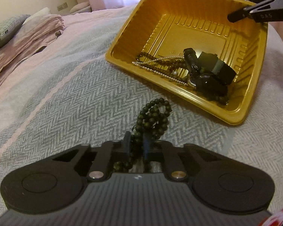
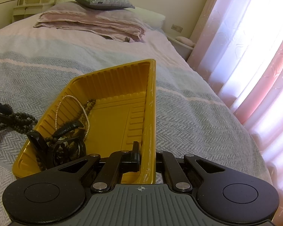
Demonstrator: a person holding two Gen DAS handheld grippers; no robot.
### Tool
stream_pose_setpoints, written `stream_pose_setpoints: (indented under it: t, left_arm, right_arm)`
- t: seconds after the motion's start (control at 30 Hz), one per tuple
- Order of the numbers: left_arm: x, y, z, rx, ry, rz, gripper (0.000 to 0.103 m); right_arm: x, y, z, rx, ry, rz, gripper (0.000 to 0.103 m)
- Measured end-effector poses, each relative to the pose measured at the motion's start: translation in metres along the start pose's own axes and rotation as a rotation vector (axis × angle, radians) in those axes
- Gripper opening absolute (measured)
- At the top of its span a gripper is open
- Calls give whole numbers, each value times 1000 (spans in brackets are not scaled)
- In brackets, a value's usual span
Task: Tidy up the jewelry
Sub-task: 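Grasp the dark green bead strand with the left gripper and lift, then swing the bead strand over the tray and release it with the left gripper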
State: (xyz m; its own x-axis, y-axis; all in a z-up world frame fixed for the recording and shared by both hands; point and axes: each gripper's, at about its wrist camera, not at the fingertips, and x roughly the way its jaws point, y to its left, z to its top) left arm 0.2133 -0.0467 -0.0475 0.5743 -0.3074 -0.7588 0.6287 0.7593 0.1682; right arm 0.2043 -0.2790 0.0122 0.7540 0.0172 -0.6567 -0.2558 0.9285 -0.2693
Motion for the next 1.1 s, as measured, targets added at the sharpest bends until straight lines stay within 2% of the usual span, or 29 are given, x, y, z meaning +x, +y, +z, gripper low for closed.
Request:
stream_pose_setpoints:
  t: [0.2,0.4,0.67,0.87,1.1]
  left_arm:
    - [-9,7,2,11,4,19,6]
    - [-53,18,16,147,-43,137,6]
    - [-119,24,52,299,-104,243,6]
    - [-154,28,73,356,-142,310,6]
    - [-189,38,95,354,-183,338,6]
  right_arm:
    - [0,0,-1,3,-1,1,4]
    - [-1,1,-1,-2,-4,0,4]
    - [-2,2,0,-7,-7,-5,4]
    - [-2,3,1,-16,-6,-9,4]
    - [-3,4,2,-17,-5,-12,4]
